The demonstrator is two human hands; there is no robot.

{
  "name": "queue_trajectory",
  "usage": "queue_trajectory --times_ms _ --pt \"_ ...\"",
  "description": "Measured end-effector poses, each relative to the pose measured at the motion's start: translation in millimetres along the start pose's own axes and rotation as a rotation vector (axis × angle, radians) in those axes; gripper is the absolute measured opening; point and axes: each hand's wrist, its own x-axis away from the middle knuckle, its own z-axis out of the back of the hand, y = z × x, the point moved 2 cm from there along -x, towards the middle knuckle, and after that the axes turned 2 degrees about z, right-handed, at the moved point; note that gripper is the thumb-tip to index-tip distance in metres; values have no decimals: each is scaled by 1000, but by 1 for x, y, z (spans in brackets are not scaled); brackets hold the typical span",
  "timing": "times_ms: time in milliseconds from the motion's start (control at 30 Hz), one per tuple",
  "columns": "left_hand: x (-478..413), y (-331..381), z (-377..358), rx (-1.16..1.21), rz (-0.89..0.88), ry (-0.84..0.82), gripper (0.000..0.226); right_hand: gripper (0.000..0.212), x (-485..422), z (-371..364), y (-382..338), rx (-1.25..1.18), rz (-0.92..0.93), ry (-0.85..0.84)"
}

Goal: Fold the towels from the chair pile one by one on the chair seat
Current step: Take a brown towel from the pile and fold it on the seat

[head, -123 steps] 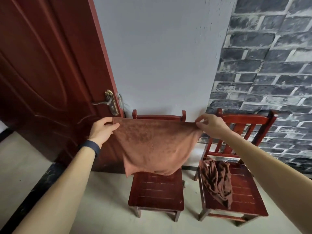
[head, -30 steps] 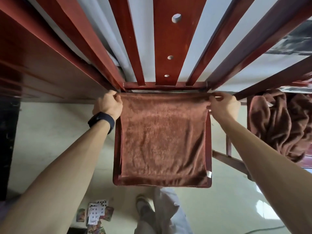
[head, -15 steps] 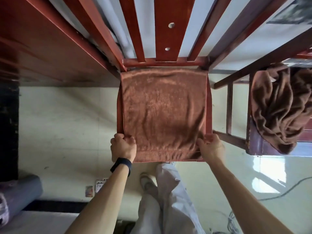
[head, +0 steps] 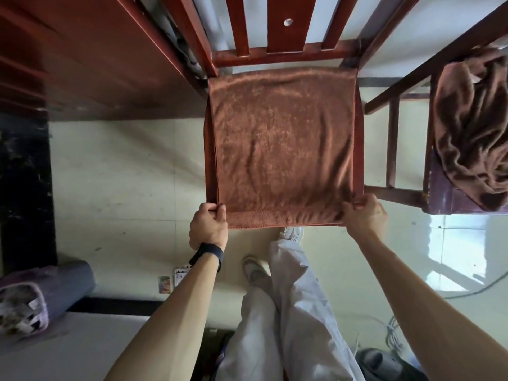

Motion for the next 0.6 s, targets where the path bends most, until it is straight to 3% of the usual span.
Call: queue_trajectory --times_ms 133,400,600 --pt "-3 0 10 -84 -40 -24 27 21 4 3 5 -28 -45 -5" --pt "-10 24 37 -666 -389 -41 27 29 13 22 -5 -76 -50 -54" --pt "-8 43 48 -818 -488 -95 22 24 11 25 0 -160 -64 -110"
